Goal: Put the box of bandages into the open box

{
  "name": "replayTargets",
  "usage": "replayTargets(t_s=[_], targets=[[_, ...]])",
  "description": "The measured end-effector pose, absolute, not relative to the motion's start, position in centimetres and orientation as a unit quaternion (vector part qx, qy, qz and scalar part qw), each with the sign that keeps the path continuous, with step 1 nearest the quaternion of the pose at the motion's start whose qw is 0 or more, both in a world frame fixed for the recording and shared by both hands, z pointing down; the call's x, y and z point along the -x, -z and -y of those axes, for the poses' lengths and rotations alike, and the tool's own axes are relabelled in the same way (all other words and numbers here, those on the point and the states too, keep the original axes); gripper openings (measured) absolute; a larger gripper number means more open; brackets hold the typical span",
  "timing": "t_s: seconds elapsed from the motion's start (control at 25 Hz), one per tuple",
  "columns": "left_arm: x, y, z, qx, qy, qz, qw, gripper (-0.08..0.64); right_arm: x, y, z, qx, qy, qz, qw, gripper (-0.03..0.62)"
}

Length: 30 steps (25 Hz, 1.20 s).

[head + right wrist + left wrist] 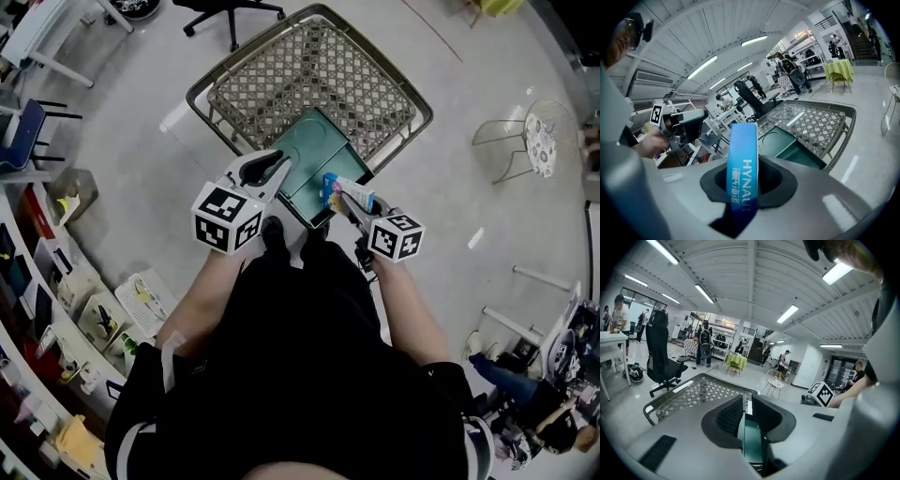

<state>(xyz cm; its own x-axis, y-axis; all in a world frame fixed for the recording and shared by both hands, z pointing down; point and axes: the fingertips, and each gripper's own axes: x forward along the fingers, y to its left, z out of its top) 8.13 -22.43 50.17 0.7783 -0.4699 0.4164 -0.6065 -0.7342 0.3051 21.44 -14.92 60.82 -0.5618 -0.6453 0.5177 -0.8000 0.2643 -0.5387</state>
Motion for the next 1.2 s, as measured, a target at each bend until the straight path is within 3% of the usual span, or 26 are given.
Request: replayTargets(t_s=[1.2], targets=[[-5.9, -54.8, 17.6, -0.88, -0.206, 0.335, 0.266, 0.062, -17.1, -73.8, 14.6, -0.319, -0.42, 0.79, 0.313, 0.1]])
